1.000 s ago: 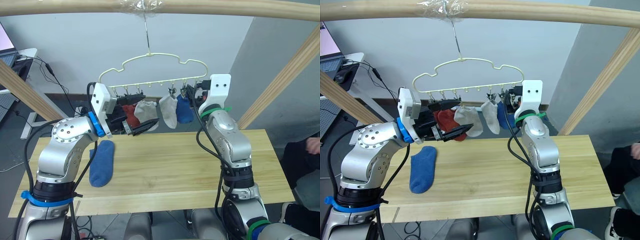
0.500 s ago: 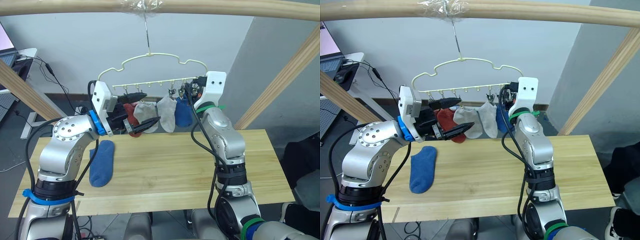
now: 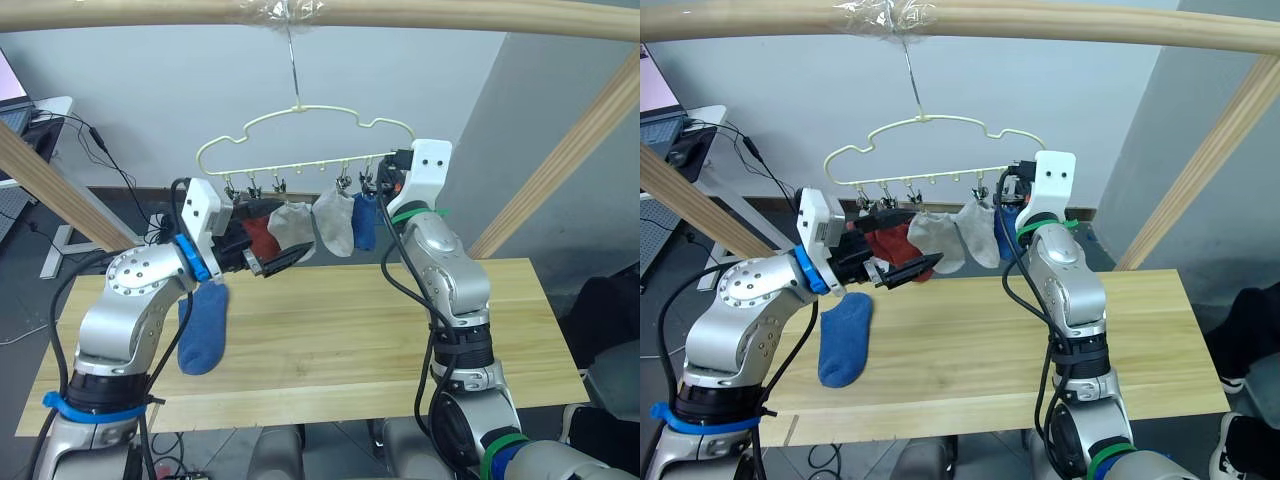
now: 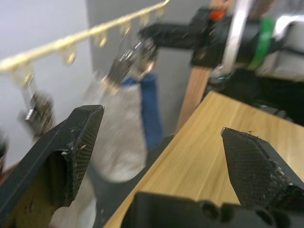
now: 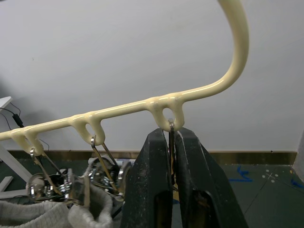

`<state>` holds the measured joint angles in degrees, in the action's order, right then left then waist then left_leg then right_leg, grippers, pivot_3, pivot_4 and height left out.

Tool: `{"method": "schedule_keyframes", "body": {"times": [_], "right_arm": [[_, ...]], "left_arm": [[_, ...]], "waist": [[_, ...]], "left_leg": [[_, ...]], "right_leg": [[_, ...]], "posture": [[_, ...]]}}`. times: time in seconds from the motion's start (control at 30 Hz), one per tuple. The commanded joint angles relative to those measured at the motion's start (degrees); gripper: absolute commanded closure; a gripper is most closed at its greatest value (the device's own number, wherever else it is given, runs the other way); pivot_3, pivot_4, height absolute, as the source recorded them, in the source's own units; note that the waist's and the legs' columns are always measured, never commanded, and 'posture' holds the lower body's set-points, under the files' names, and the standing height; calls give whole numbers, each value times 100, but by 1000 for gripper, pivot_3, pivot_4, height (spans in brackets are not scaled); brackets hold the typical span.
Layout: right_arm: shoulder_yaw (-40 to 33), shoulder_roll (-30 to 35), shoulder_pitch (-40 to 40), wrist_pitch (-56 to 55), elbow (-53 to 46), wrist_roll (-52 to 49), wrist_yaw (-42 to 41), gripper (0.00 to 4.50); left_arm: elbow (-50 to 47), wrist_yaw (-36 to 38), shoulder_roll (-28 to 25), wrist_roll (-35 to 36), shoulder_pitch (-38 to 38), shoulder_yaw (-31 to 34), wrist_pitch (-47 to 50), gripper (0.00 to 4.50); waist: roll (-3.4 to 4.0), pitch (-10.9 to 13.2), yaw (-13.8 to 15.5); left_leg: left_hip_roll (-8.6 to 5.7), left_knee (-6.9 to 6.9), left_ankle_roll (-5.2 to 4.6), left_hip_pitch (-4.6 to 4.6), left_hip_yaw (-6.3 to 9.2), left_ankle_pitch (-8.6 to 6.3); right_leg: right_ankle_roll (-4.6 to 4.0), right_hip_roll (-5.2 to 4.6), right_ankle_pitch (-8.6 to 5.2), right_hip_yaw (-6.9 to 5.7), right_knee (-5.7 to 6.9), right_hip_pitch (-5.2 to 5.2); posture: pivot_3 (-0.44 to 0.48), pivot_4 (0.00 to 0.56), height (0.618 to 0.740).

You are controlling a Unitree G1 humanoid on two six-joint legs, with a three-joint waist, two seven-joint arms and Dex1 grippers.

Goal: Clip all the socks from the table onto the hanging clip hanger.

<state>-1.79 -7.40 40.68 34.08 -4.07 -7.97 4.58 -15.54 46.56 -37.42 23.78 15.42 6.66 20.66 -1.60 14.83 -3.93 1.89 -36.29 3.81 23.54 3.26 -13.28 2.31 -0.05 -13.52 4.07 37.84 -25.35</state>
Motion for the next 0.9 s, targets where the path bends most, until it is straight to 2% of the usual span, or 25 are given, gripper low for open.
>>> {"method": "schedule_keyframes", "body": {"times": [0.03,0.13,0.23,0.37,0.47,0.57,0.8,0.9], "right_arm": [[4,13,209,-129,-87,-49,-56,4491],[-4,42,253,-136,-58,-46,-98,4491],[-7,54,279,-119,-42,-51,-131,4491],[12,69,303,-60,-66,-64,-177,4491],[32,88,312,-8,-105,-65,-216,4491],[42,102,308,49,-173,-62,-238,4491],[40,99,298,196,-308,-89,-235,4491],[51,87,286,239,-358,-88,-227,4491]], "left_arm": [[-89,-137,-165,-170,-702,486,-208,0],[457,-416,-134,-299,-1180,846,-262,0],[1253,-699,-104,-414,-1260,1078,-263,0],[2554,-1088,-93,-739,-983,1089,-383,0],[3392,-1098,-22,-902,-641,923,-632,0],[3839,-1013,52,-997,-398,783,-837,0],[5034,-1332,186,-1342,133,574,-1008,0],[5229,-1321,234,-1424,185,483,-1000,0]], "waist": [[1,1,-38],[4,2,-66],[5,4,-66],[5,6,-68],[0,25,-62],[0,36,-67],[-2,61,-90],[-1,64,-98]], "left_leg": [[0,0,0,1,0,0],[1,3,0,0,4,0],[2,4,-1,-1,8,1],[0,3,-1,-2,6,1],[0,4,-1,-1,6,1],[0,4,-1,6,6,1],[0,7,-1,10,8,1],[0,11,-1,10,7,1]], "right_leg": [[-1,0,0,0,0,-3],[-4,0,-4,-4,3,-4],[0,0,-8,-9,6,-4],[1,0,-8,-8,6,-4],[1,0,-8,-9,6,-5],[-2,-2,-6,-9,4,-8],[-11,-4,0,-12,10,-16],[-12,-4,0,-12,12,-18]], "posture": [[-35,264,735],[-25,267,735],[-24,271,735],[-26,277,735],[-32,285,735],[-46,291,735],[-64,304,735],[-72,306,735]]}}
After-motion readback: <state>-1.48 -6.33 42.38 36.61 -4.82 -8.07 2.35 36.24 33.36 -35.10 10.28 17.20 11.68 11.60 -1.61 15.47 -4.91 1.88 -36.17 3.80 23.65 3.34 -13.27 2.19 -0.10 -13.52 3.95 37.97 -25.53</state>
